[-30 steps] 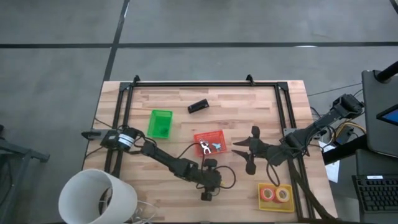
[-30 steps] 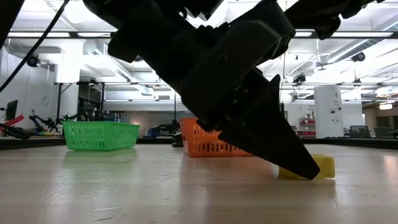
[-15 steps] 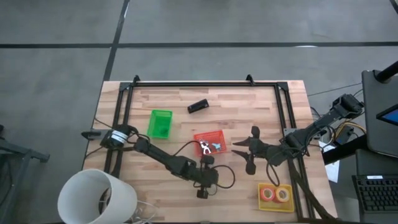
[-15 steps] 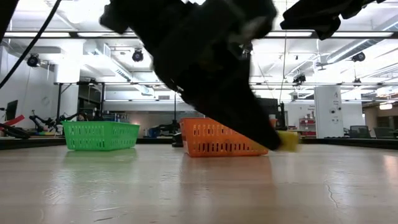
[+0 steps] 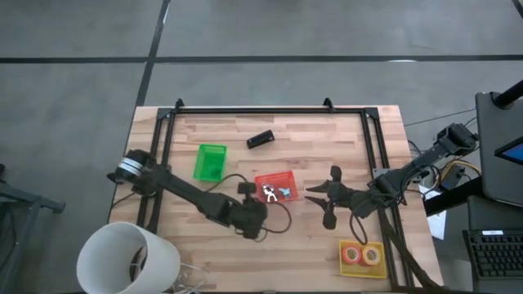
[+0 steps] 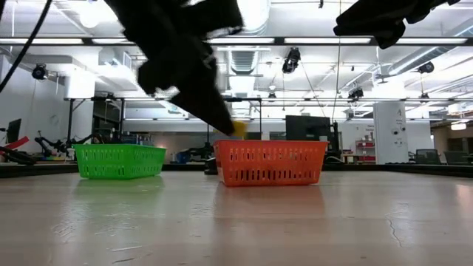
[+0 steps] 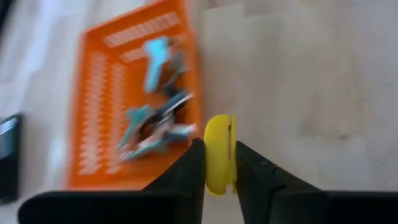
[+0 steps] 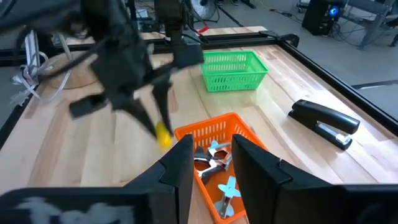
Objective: Pick and place Stapler, Stapler remover, tape
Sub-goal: Put the yellow stapler into the green bin
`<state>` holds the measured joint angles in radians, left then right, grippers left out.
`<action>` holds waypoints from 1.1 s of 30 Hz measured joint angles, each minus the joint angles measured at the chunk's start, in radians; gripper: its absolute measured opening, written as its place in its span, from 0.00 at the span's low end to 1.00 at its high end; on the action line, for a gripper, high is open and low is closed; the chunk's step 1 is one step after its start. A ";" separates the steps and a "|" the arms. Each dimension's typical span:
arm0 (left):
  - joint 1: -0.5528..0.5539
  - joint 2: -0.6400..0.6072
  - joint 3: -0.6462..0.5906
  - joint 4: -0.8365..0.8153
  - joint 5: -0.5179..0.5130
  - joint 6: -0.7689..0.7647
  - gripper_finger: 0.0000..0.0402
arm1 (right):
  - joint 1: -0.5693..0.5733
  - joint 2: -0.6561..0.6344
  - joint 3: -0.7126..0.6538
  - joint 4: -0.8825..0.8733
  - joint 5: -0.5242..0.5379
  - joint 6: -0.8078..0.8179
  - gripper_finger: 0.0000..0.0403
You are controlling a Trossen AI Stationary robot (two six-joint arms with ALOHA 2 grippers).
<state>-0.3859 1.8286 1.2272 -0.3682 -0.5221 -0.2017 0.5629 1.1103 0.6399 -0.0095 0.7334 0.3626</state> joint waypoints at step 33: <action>0.196 -0.611 -0.761 -0.005 -0.399 -0.826 0.20 | -0.001 0.004 -0.006 0.020 0.001 0.004 0.19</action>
<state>-0.1902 1.2175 0.4660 -0.3734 -0.9211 -1.0278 0.5621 1.1145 0.6337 0.0104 0.7345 0.3671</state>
